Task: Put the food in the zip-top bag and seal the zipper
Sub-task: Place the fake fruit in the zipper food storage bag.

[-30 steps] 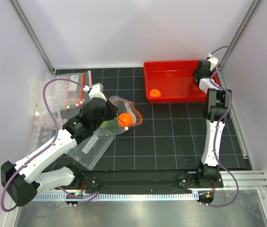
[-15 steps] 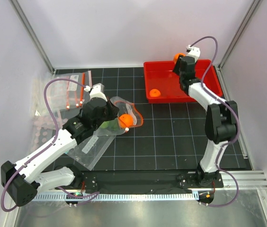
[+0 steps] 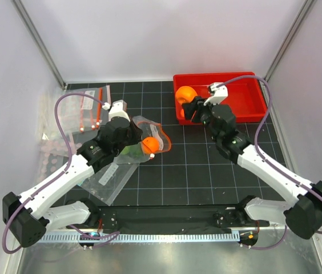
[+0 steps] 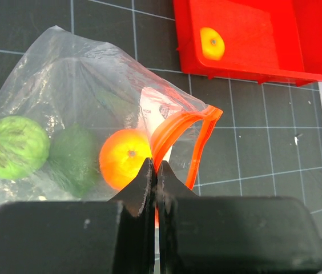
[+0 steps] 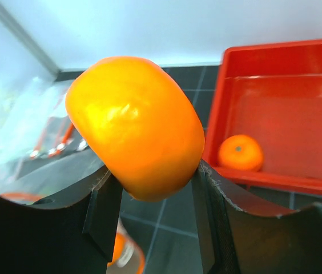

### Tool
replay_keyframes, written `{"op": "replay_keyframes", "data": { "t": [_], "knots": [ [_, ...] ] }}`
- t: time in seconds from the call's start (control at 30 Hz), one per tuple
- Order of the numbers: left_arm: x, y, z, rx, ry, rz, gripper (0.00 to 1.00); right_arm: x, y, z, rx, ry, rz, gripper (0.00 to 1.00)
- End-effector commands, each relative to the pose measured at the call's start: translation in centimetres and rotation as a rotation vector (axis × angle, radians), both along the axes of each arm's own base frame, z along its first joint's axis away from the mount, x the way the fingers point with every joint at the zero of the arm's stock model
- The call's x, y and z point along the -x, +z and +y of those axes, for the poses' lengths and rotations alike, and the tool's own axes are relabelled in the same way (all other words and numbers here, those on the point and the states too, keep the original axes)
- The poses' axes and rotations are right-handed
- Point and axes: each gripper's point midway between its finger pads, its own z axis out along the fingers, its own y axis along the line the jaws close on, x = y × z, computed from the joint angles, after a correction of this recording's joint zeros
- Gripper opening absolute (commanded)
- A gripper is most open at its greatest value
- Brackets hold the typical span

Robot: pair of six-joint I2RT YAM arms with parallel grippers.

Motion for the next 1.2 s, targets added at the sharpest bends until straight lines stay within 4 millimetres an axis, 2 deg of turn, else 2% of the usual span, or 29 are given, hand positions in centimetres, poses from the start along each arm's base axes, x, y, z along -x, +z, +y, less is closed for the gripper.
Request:
{"op": "replay_keyframes", "data": {
  "t": [0.0,0.1,0.17,0.2,0.43,0.6,0.63,0.8,0.93,1.0,1.03,1.07,1.1,1.17],
  "knots": [
    [-0.9,2.4,0.6,-0.004,0.038,-0.062,0.0,3.3,-0.2,2.4,-0.077,0.139,0.034,0.25],
    [-0.9,2.7,0.8,-0.007,0.045,-0.068,0.0,5.9,-1.1,4.6,-0.073,0.227,0.043,0.25],
    [-0.9,2.7,0.9,-0.008,0.048,-0.069,0.0,6.7,-2.0,5.5,-0.047,0.262,0.053,0.25],
    [-1.0,2.6,0.9,-0.009,0.049,-0.068,0.01,7.5,-2.4,6.7,-0.034,0.298,0.05,0.25],
    [-1.0,2.4,1.0,-0.021,0.053,-0.064,0.01,8.8,-5.2,10.2,0.024,0.39,0.073,0.25],
    [-1.0,2.4,0.7,-0.014,0.038,-0.059,0.01,9.2,-6.4,11.9,0.059,0.417,0.081,0.25],
    [-0.9,2.5,0.6,-0.009,0.031,-0.061,0.01,9.0,-7.1,12.1,0.072,0.412,0.096,0.25],
    [0.0,3.3,-0.4,0.036,-0.033,-0.064,0.0,8.3,-8.3,13.2,0.087,0.417,0.111,0.25],
    [0.7,4.3,-1.4,0.087,-0.098,-0.077,0.0,7.4,-8.4,14.3,0.088,0.415,0.099,0.25],
    [1.0,4.4,-1.5,0.103,-0.108,-0.077,0.0,7.0,-8.3,15.2,0.077,0.43,0.096,0.3],
    [1.1,4.5,-1.7,0.11,-0.117,-0.076,0.01,7.0,-8.4,15.5,0.071,0.438,0.097,0.36],
    [1.2,4.6,-1.7,0.115,-0.119,-0.077,0.0,7.1,-8.2,16.0,0.065,0.454,0.1,0.44],
    [1.2,4.6,-1.7,0.116,-0.119,-0.075,0.0,7.0,-8.6,16.1,0.069,0.457,0.108,0.65],
    [1.1,4.5,-1.7,0.112,-0.112,-0.072,0.0,7.0,-8.7,16.0,0.065,0.452,0.112,0.79]
  ]
}}
